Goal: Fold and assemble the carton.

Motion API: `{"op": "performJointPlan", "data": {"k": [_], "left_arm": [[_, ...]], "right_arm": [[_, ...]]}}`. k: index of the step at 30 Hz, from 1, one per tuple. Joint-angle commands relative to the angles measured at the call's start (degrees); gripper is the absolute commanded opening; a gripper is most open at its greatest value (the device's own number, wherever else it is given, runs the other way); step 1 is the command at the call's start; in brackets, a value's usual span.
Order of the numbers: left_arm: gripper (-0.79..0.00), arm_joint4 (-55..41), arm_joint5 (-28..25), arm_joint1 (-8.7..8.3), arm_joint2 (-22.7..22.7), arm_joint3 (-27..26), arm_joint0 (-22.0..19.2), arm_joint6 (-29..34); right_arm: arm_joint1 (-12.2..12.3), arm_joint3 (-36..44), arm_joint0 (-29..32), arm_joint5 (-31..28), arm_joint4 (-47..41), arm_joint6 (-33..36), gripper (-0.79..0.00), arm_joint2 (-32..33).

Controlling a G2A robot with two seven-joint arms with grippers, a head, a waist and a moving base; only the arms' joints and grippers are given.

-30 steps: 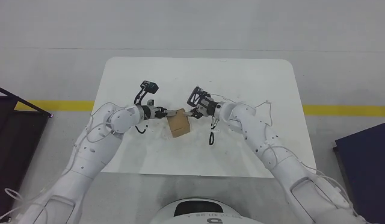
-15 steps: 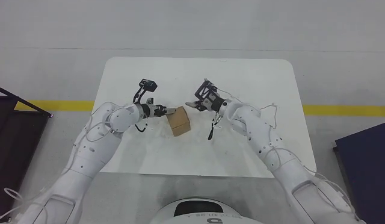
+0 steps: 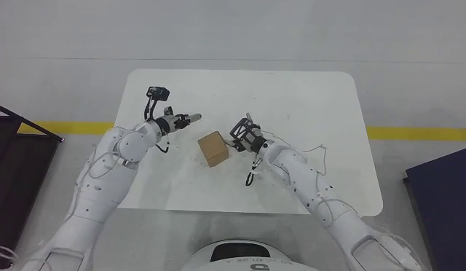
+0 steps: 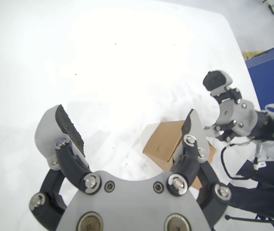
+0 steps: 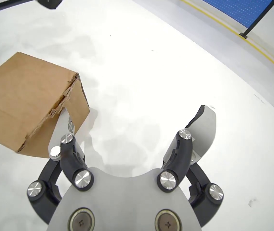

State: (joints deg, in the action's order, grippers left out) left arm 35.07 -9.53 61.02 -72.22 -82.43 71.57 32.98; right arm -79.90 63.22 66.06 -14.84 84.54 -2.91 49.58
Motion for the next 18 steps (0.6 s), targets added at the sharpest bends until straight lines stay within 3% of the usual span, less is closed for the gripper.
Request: {"op": "performJointPlan", "data": {"k": [1,5,8,14,18], "left_arm": [[0.0,-0.6,1.6,-0.12,-1.5,-1.4,1.2,-1.8],[0.0,0.2,5.9,-0.4,-4.6,-5.5,3.8,-5.4],[0.0,2.8,9.4,-0.66,-7.0,-9.4,6.0,-8.3],[0.0,11.2,17.7,-1.26,-12.5,-19.2,12.6,-12.9],[0.0,20.3,23.6,-1.72,-16.6,-26.0,18.7,-14.3]], "right_arm": [[-0.1,-0.2,-0.1,-0.2,-0.1,-0.2,0.0,-0.3],[0.4,0.6,0.0,0.7,-0.9,-2.8,0.0,2.3],[1.9,4.6,1.7,2.3,-1.9,-4.9,0.0,8.4],[6.1,26.3,13.4,2.6,-2.9,-0.6,0.0,26.6],[7.5,40.6,21.9,1.7,-3.3,4.6,0.0,34.8]]}}
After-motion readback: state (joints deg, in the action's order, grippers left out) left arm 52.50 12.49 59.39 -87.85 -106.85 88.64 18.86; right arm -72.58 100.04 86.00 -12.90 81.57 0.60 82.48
